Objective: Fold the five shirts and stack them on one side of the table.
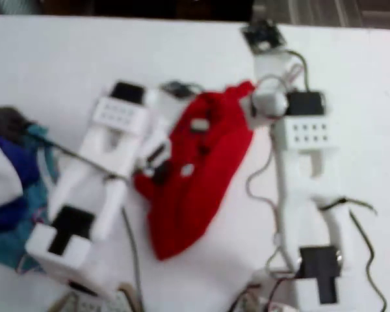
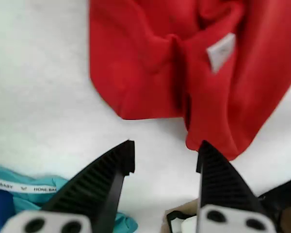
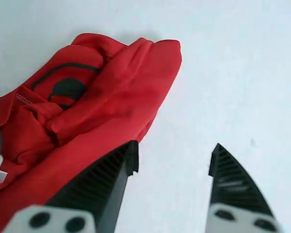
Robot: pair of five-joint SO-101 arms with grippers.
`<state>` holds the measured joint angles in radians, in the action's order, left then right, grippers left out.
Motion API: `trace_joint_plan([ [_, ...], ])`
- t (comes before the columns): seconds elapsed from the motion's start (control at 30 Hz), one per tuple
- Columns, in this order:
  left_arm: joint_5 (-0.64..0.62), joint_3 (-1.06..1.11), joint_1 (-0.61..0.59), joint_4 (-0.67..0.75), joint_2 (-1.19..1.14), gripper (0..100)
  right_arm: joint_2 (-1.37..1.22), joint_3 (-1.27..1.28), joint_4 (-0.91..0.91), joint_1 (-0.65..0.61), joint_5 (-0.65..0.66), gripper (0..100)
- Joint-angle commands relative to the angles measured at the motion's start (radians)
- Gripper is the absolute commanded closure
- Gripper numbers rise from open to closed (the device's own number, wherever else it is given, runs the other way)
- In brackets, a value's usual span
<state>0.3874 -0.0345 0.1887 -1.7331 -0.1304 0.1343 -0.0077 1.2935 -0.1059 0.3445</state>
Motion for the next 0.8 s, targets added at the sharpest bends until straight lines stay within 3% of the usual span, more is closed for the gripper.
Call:
trace_joint_plan([
  [0.0, 0.041, 0.028, 0.04, 0.048, 0.044, 77, -0.001, -0.008, 0.021, 0.041, 0.009, 76.5],
  [0.27, 0.032, 0.133, 0.14, 0.269, 0.044, 77, 0.001, -0.008, 0.067, 0.058, 0.009, 76.5],
  [0.57, 0.008, 0.272, 0.14, 0.433, 0.044, 78, 0.064, -0.008, 0.065, 0.054, 0.009, 76.5],
  [0.63, 0.008, 0.272, 0.141, 0.431, 0.044, 85, 0.085, -0.008, 0.064, 0.053, 0.009, 76.5],
  [0.7, 0.003, 0.259, 0.14, 0.43, 0.055, 100, 0.097, -0.006, 0.062, 0.051, 0.009, 76.5],
  [0.77, 0.003, 0.206, 0.133, 0.382, 0.055, 95, 0.097, -0.003, 0.062, 0.053, 0.009, 76.5],
])
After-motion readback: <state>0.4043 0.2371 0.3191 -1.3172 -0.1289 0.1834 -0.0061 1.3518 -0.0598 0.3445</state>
